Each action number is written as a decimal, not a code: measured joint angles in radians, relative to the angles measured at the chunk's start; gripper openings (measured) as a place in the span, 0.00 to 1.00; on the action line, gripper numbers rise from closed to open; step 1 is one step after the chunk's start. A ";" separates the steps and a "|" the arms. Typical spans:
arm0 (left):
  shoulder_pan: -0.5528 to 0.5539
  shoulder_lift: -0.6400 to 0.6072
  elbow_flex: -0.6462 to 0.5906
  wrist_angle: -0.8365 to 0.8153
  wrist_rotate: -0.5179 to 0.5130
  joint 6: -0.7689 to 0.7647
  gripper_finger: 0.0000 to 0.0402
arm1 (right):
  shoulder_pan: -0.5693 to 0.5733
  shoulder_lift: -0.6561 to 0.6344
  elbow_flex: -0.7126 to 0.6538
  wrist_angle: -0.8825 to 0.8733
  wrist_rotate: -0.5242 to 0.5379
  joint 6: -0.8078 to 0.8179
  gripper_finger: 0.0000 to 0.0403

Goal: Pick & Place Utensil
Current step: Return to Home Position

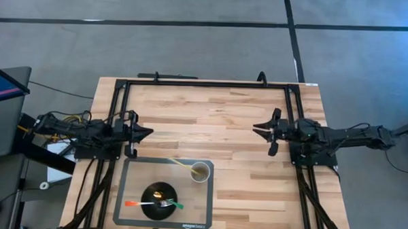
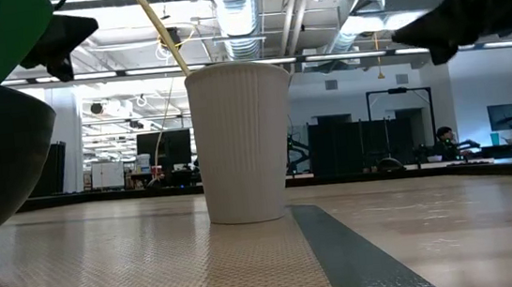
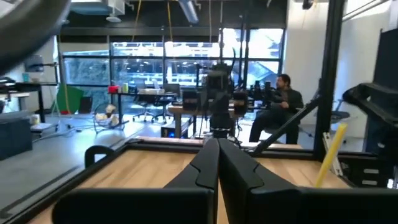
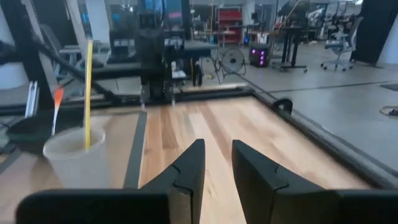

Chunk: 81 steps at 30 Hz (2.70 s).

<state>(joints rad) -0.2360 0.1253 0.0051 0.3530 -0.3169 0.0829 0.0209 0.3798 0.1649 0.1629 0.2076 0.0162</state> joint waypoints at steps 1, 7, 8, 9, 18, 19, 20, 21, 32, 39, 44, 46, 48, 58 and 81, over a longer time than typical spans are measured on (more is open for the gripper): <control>0.007 0.000 0.000 0.001 0.014 -0.004 0.02 | 0.005 -0.016 -0.019 -0.004 0.000 0.000 0.18; 0.038 0.000 0.000 0.001 0.043 -0.002 0.03 | 0.007 -0.130 -0.107 -0.001 0.000 0.000 0.18; 0.043 0.000 0.000 0.000 0.040 0.004 0.03 | 0.007 -0.148 -0.115 0.001 0.000 0.000 0.18; 0.049 0.000 0.000 0.000 0.035 0.009 0.02 | 0.008 -0.166 -0.125 0.001 0.000 0.000 0.18; 0.081 0.000 0.000 0.000 -0.001 0.017 0.03 | 0.014 -0.257 -0.157 -0.118 -0.012 0.036 0.18; 0.081 0.000 0.000 0.000 0.000 0.017 0.03 | 0.017 -0.260 -0.157 -0.116 -0.019 0.038 0.18; 0.081 0.000 0.000 0.000 0.000 0.016 0.03 | 0.020 -0.260 -0.157 -0.116 -0.025 0.041 0.18; 0.081 0.001 0.000 -0.002 0.000 0.013 0.03 | 0.024 -0.259 -0.157 -0.121 -0.027 0.048 0.18; 0.081 0.001 0.001 -0.100 0.000 -0.009 0.03 | 0.031 -0.256 -0.158 -0.119 -0.026 0.072 0.18; 0.081 0.001 0.001 -0.202 0.044 -0.019 0.02 | 0.031 -0.256 -0.159 -0.119 -0.026 0.072 0.18; 0.081 0.001 0.001 -0.205 0.110 -0.012 0.02 | 0.031 -0.256 -0.159 -0.119 -0.026 0.072 0.18; 0.081 0.001 0.001 -0.217 0.108 -0.012 0.02 | 0.031 -0.256 -0.159 -0.119 -0.025 0.072 0.18; 0.081 0.001 0.001 -0.238 0.096 -0.013 0.02 | 0.031 -0.255 -0.159 -0.119 -0.025 0.072 0.18; 0.081 0.001 0.001 -0.248 0.083 -0.013 0.04 | 0.031 -0.255 -0.159 -0.119 -0.025 0.072 0.18; 0.081 0.001 0.001 -0.240 0.083 -0.013 0.04 | 0.031 -0.255 -0.160 -0.119 -0.025 0.072 0.18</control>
<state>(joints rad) -0.1555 0.1265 0.0059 0.1127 -0.2344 0.0700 0.0521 0.1246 0.0051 0.0438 0.1829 0.0878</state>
